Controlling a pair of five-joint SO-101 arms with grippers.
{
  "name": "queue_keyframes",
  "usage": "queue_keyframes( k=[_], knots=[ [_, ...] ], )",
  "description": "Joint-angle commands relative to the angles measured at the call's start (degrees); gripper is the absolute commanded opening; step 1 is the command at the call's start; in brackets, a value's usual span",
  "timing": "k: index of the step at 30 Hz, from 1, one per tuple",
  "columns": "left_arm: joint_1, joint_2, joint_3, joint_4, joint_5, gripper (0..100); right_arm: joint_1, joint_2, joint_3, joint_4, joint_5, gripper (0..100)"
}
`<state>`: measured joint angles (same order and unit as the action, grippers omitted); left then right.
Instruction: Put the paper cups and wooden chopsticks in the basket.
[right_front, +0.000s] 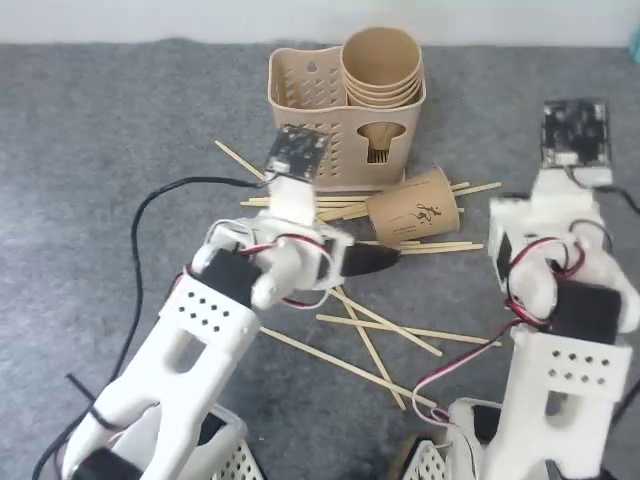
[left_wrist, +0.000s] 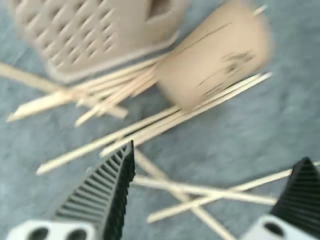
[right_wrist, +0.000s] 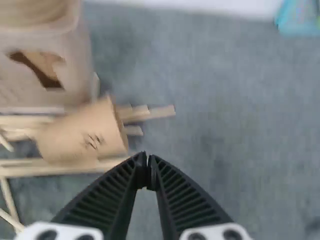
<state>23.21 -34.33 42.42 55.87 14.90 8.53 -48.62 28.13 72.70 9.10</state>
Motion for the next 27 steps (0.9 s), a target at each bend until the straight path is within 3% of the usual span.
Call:
queue_keyframes(
  k=[1,4,8,17,27],
  knots=[
    [5.89,-0.88,-3.91,-7.91,1.23,44,4.44,-3.65,10.02,-3.56,-0.18,0.9],
    [9.67,2.99,-6.37,-10.81,1.23,37,6.46,-6.02,21.54,-9.89,-0.09,0.9],
    [10.99,17.93,-17.63,-9.49,1.23,26,6.55,-9.19,32.7,-16.31,-0.09,0.9],
    [11.08,45.63,-46.55,1.49,6.15,34,6.9,-10.86,40.53,-22.64,1.93,0.9],
    [12.04,56.88,-59.91,1.58,13.01,34,6.64,-10.95,40.79,-22.55,2.29,0.9]
  ],
)
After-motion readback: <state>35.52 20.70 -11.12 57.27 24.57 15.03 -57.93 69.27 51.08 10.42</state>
